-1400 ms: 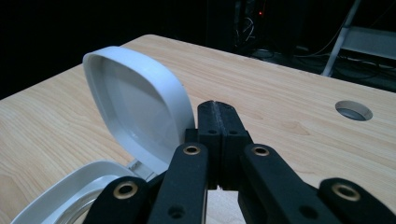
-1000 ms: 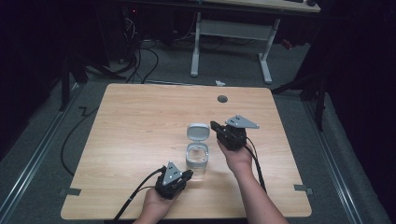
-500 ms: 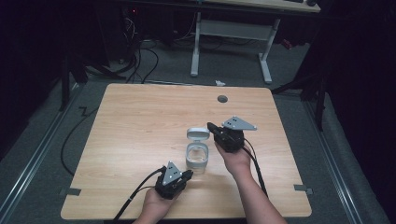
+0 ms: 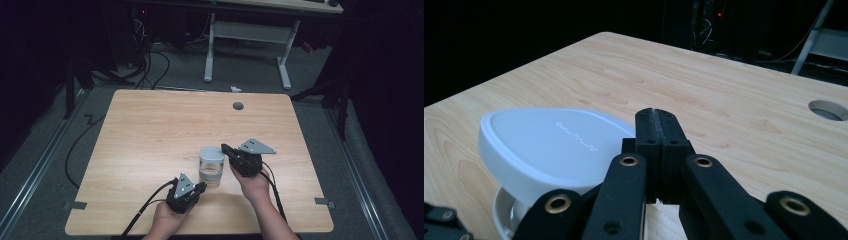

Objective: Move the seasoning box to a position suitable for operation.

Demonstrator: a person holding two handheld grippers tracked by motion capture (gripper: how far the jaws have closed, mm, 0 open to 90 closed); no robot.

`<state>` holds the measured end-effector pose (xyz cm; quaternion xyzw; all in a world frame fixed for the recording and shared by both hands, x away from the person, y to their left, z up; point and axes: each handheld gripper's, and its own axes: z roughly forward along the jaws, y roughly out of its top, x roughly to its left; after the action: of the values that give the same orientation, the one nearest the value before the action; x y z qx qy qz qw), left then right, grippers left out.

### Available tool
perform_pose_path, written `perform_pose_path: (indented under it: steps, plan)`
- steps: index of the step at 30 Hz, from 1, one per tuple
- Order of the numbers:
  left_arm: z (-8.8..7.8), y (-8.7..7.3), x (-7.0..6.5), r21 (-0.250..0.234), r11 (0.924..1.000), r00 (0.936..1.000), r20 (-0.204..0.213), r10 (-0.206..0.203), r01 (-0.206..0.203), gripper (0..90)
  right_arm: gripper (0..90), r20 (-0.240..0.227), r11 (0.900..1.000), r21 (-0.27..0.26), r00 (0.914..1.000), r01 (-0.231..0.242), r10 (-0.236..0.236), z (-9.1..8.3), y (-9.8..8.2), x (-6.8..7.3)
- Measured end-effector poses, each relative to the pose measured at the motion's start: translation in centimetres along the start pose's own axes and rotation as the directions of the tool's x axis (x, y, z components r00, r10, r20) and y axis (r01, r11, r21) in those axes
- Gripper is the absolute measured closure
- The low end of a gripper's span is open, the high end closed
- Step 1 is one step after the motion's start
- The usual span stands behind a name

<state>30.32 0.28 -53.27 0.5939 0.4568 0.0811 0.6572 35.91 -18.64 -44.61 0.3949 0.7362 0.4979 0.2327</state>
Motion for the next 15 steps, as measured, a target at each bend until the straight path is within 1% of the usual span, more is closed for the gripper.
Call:
perform_pose_path:
  steps: [5,10,15]
  plan:
    - [0.0,0.0,0.0,0.000,1.0000,1.0000,0.000,0.000,0.000,85.4,89.0,-0.013,1.000,0.013,0.9999,0.005,-0.005,-0.5,-0.9,0.6]
    - [0.0,0.0,0.0,0.000,1.0000,1.0000,0.001,-0.001,0.001,85.1,87.5,-0.015,1.000,0.017,0.9999,0.006,-0.006,-1.0,-1.2,0.8]
    - [0.0,0.0,0.0,0.000,1.0000,1.0000,0.003,0.000,0.000,84.7,86.3,-0.013,1.000,0.017,0.9999,0.005,-0.004,-1.4,-1.2,0.6]
